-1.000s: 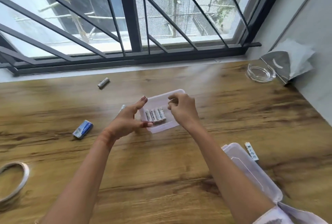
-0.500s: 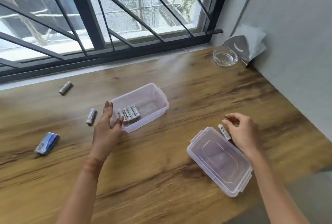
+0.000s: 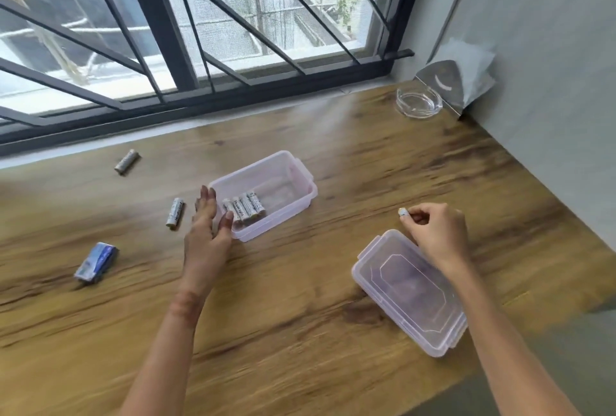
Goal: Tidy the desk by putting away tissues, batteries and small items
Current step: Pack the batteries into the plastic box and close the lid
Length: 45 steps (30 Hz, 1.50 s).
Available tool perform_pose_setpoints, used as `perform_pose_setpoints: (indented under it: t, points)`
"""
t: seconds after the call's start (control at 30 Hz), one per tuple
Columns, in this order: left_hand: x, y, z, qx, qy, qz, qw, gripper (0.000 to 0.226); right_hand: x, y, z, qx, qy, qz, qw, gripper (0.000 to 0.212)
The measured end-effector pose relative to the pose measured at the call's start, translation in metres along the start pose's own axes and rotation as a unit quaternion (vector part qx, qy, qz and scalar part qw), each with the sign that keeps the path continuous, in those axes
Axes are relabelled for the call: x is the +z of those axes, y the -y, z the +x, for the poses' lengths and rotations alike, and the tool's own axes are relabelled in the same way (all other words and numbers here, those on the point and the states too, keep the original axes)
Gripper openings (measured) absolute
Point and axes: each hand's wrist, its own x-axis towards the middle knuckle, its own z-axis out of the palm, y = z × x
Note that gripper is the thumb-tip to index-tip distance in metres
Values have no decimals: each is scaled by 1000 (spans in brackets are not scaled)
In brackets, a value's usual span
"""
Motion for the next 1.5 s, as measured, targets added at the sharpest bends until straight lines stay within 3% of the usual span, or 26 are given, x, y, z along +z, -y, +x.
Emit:
perform_pose_setpoints:
  t: [0.17, 0.33, 0.57, 0.7, 0.8, 0.97, 1.03, 1.1, 1.23, 1.37, 1.5]
  points:
    - [1, 2, 0, 7, -7, 36, 999, 54, 19, 80, 1, -93, -6, 125, 988, 18]
    - [1, 4, 0, -9, -1, 31, 999, 54, 69, 158, 4, -193, 64, 105, 973, 15]
    - [1, 7, 4, -8, 14, 86, 996, 54, 122, 171, 18, -153, 187, -17, 970, 17]
    - [-2, 7, 3, -4, 21, 107, 994, 55, 119, 173, 16, -181, 171, -4, 969, 16]
    - [-14, 13, -3, 0, -29, 112, 993, 55, 110, 181, 0, -240, 138, 58, 959, 15]
    - [-48, 31, -1, -84, -202, 82, 972, 41, 109, 199, -63, -379, 105, 114, 912, 7]
    - [-58, 36, 9, -99, -206, 104, 968, 38, 118, 205, -87, -414, 130, 56, 899, 6]
    - [-62, 39, 19, -99, -190, 124, 969, 37, 133, 211, -103, -418, 134, -21, 898, 23]
    - [-60, 40, 38, -94, -160, 178, 966, 38, 163, 224, -109, -389, 117, -139, 903, 19]
    - [-58, 40, 52, -88, -109, 264, 955, 36, 180, 225, -105, -340, 145, -210, 905, 39]
    - [-66, 36, 70, -32, -76, 348, 934, 29, 168, 232, -107, -367, 112, -215, 898, 16]
